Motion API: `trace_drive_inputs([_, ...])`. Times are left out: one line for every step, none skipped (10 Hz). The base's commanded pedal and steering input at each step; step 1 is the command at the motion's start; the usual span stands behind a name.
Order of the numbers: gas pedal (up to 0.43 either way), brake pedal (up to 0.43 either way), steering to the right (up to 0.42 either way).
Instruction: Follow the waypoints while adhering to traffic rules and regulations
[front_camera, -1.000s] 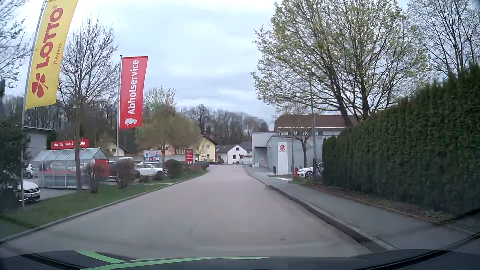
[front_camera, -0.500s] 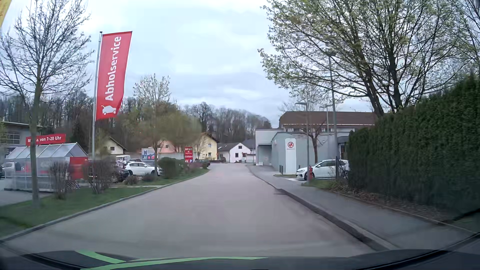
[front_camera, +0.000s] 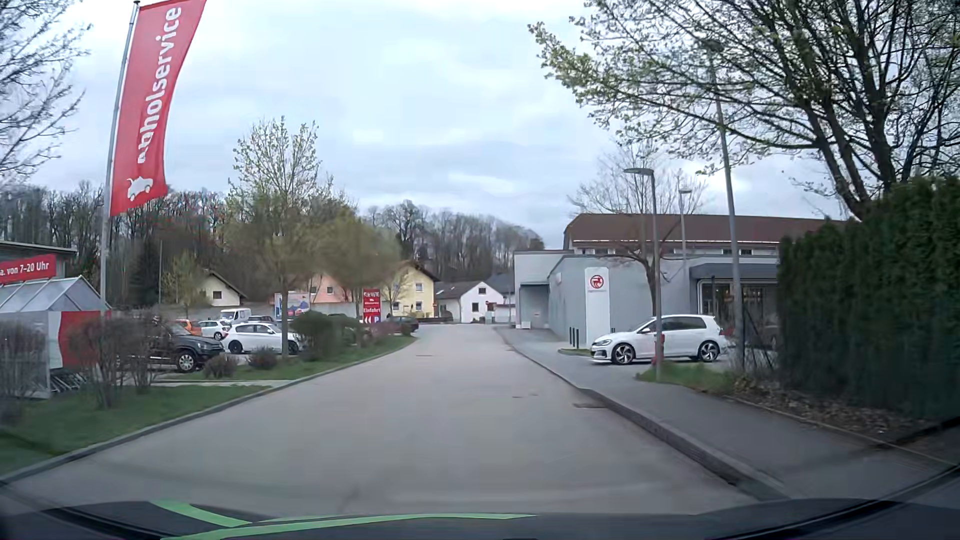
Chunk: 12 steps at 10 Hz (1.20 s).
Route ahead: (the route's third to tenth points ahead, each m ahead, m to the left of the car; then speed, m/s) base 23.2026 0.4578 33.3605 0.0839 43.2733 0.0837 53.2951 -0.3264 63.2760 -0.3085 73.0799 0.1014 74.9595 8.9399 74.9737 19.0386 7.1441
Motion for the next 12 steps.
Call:
trace_drive_inputs([0.000, 0.000, -0.005])
trace_drive_inputs([0.000, 0.000, -0.005])
trace_drive_inputs([0.000, 0.000, -0.005])
trace_drive_inputs([0.000, 0.000, -0.006])
trace_drive_inputs([0.000, 0.000, -0.005])
trace_drive_inputs([0.008, 0.000, -0.006])
trace_drive_inputs([0.039, 0.000, -0.005])
trace_drive_inputs([0.059, 0.000, -0.006])
trace_drive_inputs([0.079, 0.000, -0.006])
trace_drive_inputs([0.079, 0.000, -0.005])
trace_drive_inputs([0.087, 0.000, -0.005])
trace_drive_inputs([0.098, 0.000, -0.006])
